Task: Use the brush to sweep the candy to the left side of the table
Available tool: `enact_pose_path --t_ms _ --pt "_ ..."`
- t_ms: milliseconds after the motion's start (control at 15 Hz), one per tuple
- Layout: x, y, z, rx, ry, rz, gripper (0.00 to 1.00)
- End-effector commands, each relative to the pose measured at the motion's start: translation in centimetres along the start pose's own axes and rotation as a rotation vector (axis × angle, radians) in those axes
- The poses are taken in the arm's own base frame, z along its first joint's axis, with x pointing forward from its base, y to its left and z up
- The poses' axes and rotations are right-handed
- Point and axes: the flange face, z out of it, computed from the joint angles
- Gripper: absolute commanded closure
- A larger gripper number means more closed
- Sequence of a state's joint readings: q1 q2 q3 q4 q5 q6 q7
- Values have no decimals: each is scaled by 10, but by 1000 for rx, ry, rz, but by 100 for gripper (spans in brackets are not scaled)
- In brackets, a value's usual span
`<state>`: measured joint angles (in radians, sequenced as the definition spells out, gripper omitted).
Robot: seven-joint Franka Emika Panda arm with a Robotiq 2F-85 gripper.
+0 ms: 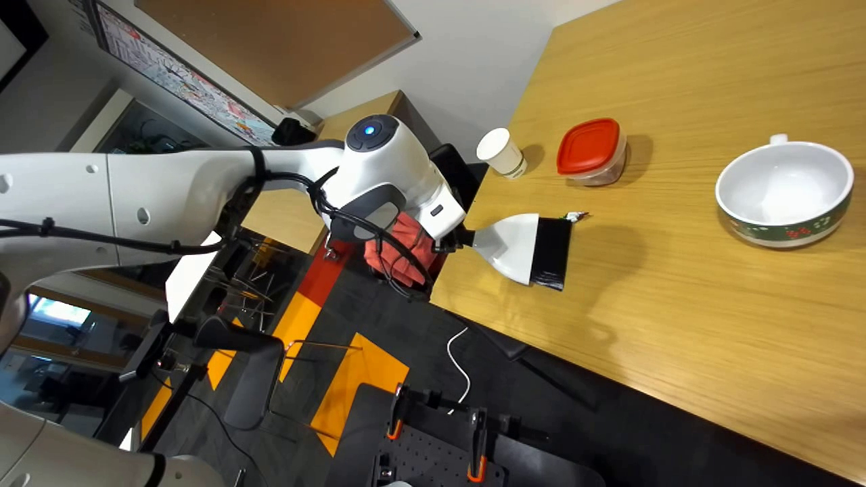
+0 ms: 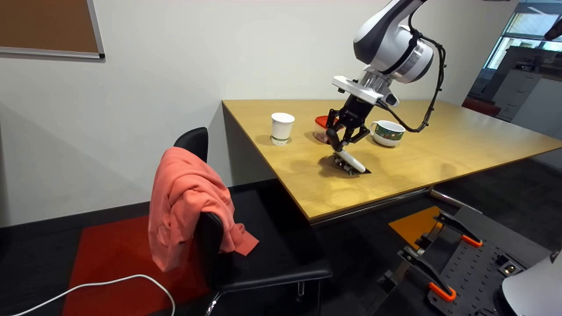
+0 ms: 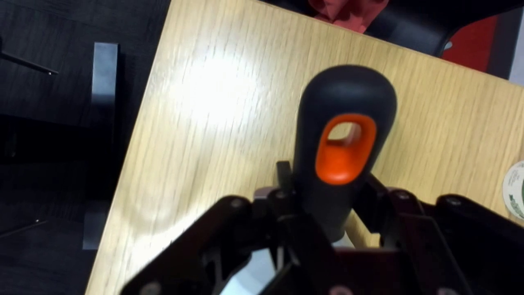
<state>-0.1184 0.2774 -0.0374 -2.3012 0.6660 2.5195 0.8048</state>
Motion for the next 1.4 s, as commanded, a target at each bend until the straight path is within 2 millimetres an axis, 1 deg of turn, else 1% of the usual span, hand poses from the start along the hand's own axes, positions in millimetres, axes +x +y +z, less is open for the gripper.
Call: enact_pose_path --t_ms 0,200,400,667,867,1000,1133,1267,1333 --pt "-19 -15 -1 2 -62 -50 87" --pt "-33 -20 1 -8 -81 -81 87" --pt "-40 -16 -3 -31 -37 -86 87" --pt "-45 -5 -21 -79 75 -139 87" --pt "-46 0 -44 -100 142 -181 87" --pt "-42 2 -61 -95 182 -198 87" --pt "-33 2 -77 -84 203 -211 87" --pt "-20 0 -87 -70 181 -212 87" --pt "-9 -1 -88 -66 154 -205 87"
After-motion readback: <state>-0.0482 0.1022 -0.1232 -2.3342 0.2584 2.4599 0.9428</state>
